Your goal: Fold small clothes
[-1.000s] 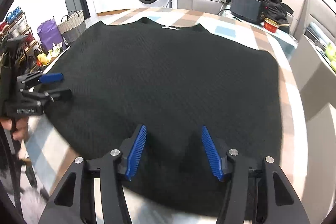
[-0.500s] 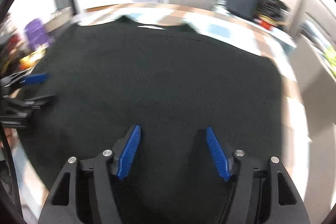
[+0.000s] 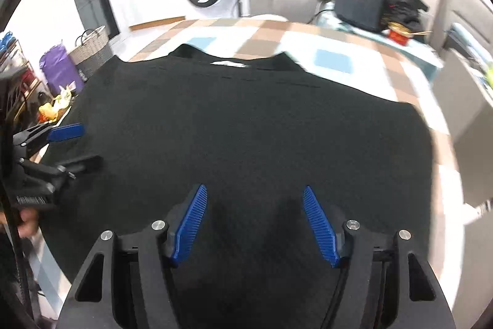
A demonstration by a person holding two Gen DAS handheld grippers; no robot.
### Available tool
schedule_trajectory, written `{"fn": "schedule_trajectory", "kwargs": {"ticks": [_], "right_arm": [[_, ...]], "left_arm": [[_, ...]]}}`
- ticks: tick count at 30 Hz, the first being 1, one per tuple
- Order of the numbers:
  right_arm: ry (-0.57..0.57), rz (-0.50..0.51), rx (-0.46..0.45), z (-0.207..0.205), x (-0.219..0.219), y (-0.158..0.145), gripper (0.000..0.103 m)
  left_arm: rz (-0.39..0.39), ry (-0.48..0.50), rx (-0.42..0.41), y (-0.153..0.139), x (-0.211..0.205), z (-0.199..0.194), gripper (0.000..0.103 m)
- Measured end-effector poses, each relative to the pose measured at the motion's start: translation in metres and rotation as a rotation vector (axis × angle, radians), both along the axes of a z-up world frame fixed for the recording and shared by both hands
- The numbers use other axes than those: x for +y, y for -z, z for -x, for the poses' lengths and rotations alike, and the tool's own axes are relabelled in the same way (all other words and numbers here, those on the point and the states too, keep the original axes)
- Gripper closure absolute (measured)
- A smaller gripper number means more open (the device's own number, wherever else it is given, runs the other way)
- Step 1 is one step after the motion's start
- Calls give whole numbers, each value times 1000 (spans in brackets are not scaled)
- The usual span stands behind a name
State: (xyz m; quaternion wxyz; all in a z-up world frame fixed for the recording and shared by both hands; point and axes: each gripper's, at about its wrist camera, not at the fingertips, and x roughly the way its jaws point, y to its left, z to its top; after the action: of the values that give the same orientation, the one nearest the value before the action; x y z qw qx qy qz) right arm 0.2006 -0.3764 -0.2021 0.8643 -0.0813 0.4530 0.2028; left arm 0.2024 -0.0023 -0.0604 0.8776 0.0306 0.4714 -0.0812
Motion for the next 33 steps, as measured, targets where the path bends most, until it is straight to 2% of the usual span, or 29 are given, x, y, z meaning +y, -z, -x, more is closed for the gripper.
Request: {"fn": "schedule_trajectory", "kwargs": {"ticks": [2, 3, 7, 8, 10, 12, 14, 16, 20, 25, 29, 31, 33], "right_arm": [[-1, 18, 19, -13, 9, 9, 35], [-3, 37, -7, -15, 10, 10, 34], [-21, 84, -20, -16, -6, 13, 31], [-33, 53, -23, -14, -17, 13, 31], [-4, 48, -19, -12, -37, 13, 31], [65, 103, -38, -11, -61, 12, 31], [108, 74, -18, -11, -86, 11, 31], [120, 91, -23, -9, -93, 9, 31], [112, 50, -26, -9, -83, 1, 31], [47, 5, -30, -27, -37, -4, 31], [6, 45, -7, -44, -3, 8, 31], [-21, 95, -31, -49, 2, 13, 29], [-43, 86, -27, -51, -5, 14, 29]], "left_arm": [[-39, 8, 22, 6, -8, -12, 16], [-60, 1, 40, 9, -8, -16, 15], [-45, -25, 22, 11, 15, -8, 11], [-30, -26, 22, 11, 20, -6, 8], [6, -31, 14, 9, 35, 3, 8], [-4, -57, 13, 7, 46, 9, 8], [-22, -90, 19, 7, 55, 12, 8], [-11, -102, 15, 6, 60, 14, 9], [-9, -89, -25, -3, 52, 10, 11], [22, -17, -36, -10, 20, -23, 11], [-32, 49, -15, -3, -4, -47, 10], [-83, 20, 7, 6, 0, -54, 9], [-28, 5, 11, 7, 17, -55, 9]]}}
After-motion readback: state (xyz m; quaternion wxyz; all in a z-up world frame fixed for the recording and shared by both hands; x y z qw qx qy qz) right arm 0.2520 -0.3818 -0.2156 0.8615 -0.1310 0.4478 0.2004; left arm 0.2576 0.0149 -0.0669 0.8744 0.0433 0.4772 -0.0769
